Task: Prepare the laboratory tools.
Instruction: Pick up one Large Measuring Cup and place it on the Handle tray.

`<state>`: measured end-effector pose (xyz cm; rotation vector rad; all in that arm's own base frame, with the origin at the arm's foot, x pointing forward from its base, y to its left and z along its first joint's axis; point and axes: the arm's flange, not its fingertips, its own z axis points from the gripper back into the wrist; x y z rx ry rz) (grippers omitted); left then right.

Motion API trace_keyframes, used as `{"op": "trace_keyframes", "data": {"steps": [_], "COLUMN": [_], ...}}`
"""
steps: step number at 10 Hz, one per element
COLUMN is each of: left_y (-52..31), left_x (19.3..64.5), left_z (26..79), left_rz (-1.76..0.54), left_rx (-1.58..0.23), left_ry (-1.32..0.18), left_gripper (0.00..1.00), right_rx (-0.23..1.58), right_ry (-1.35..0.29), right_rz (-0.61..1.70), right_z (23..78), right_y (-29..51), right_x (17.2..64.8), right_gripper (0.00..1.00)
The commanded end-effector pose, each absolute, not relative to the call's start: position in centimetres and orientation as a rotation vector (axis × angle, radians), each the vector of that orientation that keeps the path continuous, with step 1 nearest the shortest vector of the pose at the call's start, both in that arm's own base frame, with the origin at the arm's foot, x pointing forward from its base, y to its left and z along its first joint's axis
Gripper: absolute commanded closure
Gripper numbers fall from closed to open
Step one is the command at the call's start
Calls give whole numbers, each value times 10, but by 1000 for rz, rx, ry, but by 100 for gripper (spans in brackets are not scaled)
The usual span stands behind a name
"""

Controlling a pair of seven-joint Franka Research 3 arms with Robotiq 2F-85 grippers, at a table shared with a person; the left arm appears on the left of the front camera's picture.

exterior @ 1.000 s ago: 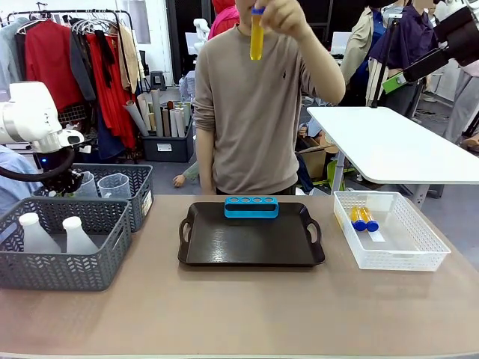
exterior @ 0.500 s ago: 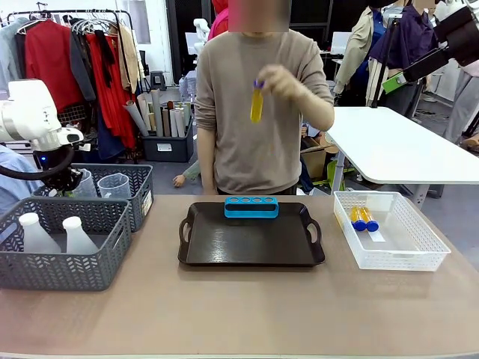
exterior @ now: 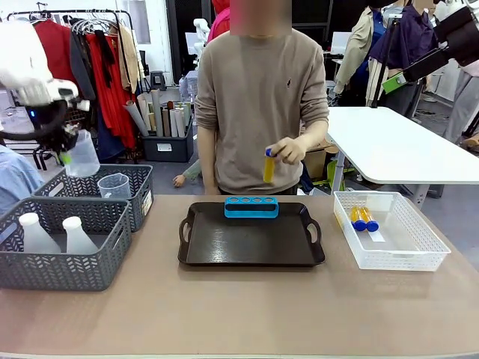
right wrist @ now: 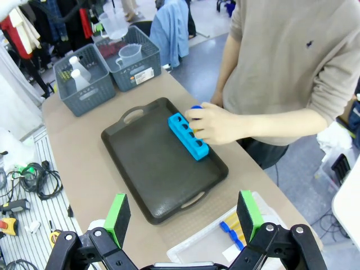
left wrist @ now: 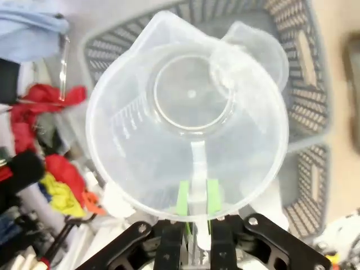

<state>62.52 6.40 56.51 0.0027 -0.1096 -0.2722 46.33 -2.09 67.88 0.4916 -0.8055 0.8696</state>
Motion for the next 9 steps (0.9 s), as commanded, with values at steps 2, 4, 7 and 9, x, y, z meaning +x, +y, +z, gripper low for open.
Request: {"op": "trace_keyframes", "data": {"steps": [2, 4, 7, 9], "left_y": [41, 19, -6, -9], "left_x": [589, 559, 527, 518], "left_z": [638, 685, 733, 748], "left_rz": [-454, -600, -750, -812], "left_rx": [54, 76, 122, 111], "left_ry": [-134, -131, -111, -90], "left_gripper": [100, 100, 100, 100], "right_rx": [499, 499, 499, 499], "right_ry": [-810, -810, -810, -810], "right_rz": [872, 872, 872, 872], "right_z": [680, 680, 680, 680], "right_y": [-19, -19, -19, -19], "right_x": [462, 462, 462, 462], "right_gripper": [0, 0, 0, 0]}}
